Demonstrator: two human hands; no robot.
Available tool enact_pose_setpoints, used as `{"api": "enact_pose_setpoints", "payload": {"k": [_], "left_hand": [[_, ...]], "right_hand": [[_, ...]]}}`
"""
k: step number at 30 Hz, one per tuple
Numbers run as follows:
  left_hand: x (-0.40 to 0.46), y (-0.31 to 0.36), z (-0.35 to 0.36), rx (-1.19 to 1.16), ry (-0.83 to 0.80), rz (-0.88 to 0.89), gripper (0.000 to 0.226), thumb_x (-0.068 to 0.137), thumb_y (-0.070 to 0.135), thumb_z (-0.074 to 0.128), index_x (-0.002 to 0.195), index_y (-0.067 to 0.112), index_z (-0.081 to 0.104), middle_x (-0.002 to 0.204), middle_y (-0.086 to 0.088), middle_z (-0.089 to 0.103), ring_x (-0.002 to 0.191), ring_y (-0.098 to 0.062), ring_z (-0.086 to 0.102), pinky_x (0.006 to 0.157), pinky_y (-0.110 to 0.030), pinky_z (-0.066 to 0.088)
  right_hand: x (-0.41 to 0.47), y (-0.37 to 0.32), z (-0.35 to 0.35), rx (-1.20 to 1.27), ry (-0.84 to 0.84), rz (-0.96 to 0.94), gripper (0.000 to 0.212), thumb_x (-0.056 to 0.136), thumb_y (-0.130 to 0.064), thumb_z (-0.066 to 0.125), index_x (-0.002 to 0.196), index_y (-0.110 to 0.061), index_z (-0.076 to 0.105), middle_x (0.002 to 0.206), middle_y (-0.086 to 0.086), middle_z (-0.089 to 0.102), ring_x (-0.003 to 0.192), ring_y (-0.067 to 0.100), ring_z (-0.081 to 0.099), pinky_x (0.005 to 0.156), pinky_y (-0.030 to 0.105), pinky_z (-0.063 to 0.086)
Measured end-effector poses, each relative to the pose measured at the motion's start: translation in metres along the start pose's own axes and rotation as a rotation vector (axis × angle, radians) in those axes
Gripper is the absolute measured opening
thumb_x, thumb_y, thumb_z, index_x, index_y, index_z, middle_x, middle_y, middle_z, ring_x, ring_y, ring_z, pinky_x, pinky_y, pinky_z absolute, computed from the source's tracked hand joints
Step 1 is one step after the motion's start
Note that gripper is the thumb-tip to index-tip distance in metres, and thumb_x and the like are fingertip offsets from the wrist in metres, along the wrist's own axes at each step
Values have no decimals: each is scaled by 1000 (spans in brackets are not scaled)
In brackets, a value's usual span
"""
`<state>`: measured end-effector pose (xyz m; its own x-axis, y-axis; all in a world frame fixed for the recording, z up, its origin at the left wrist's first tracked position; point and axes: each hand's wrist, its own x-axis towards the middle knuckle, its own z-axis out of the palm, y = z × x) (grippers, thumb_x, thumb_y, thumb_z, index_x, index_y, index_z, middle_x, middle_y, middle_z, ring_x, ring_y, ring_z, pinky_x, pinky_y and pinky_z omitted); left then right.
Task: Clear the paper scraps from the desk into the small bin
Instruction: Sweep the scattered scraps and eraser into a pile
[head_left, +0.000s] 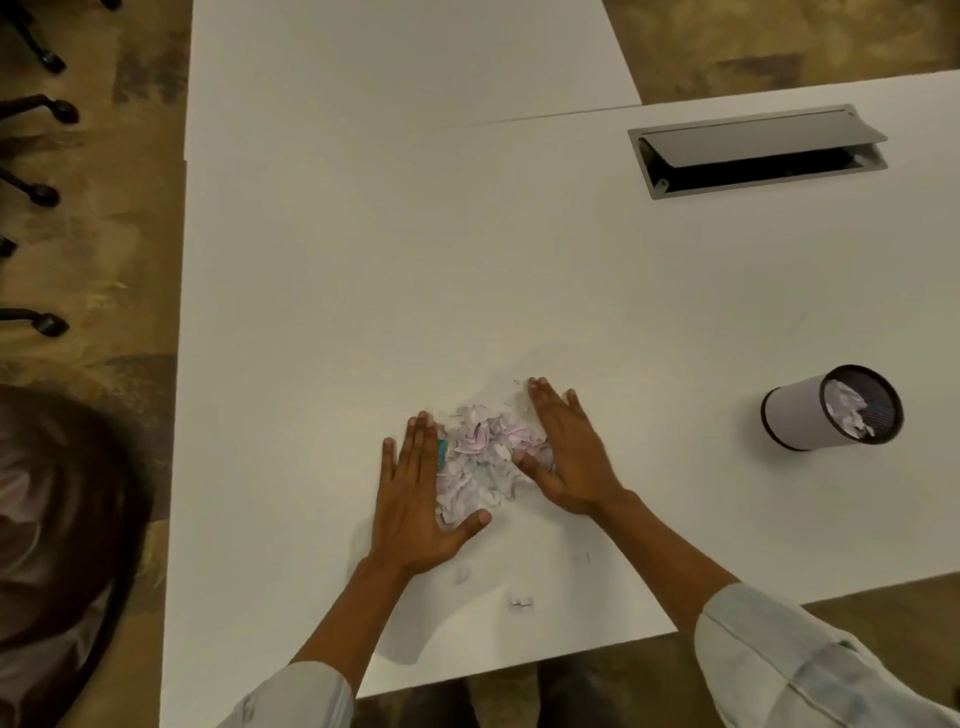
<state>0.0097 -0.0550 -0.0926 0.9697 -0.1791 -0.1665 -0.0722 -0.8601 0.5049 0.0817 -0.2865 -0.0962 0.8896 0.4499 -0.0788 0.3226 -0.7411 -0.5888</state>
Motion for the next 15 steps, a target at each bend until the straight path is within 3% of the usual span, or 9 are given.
{"api": "enact_pose_setpoints", "payload": {"k": [5, 8, 12, 15], "left_hand": [[-4, 25, 3, -159, 65, -15, 114, 75, 77, 48, 151, 9, -5, 163, -10, -6, 151, -23, -4, 122, -52, 2], [-31, 12, -4, -163, 115, -79, 130, 65, 80, 58, 150, 7, -7, 162, -11, -12, 150, -28, -8, 122, -47, -6], [-76, 6, 8, -40, 24, -86, 148, 48, 88, 63, 150, 3, 0, 160, -22, -9, 148, -40, -7, 119, -60, 2], [-91, 9, 26, 40, -63, -58, 145, 47, 93, 56, 151, 5, 7, 159, -26, -3, 147, -44, -1, 114, -67, 9]], "right_hand": [[-15, -20, 6, 153, 28, 38, 91, 92, -65, 38, 156, -12, 3, 166, 2, 5, 153, 14, 5, 125, 46, 5], [-61, -9, -6, 112, 124, 143, 110, 80, -74, 52, 156, -13, 0, 166, 2, -2, 153, 21, 1, 124, 50, 2], [-138, 0, 1, -106, 7, 195, 145, 54, -89, 62, 154, -4, 0, 165, 14, -5, 152, 34, -1, 118, 64, 9], [-150, -9, 21, -162, -59, 184, 153, 46, -95, 58, 154, 0, 5, 163, 21, -2, 150, 41, 0, 115, 69, 9]]}}
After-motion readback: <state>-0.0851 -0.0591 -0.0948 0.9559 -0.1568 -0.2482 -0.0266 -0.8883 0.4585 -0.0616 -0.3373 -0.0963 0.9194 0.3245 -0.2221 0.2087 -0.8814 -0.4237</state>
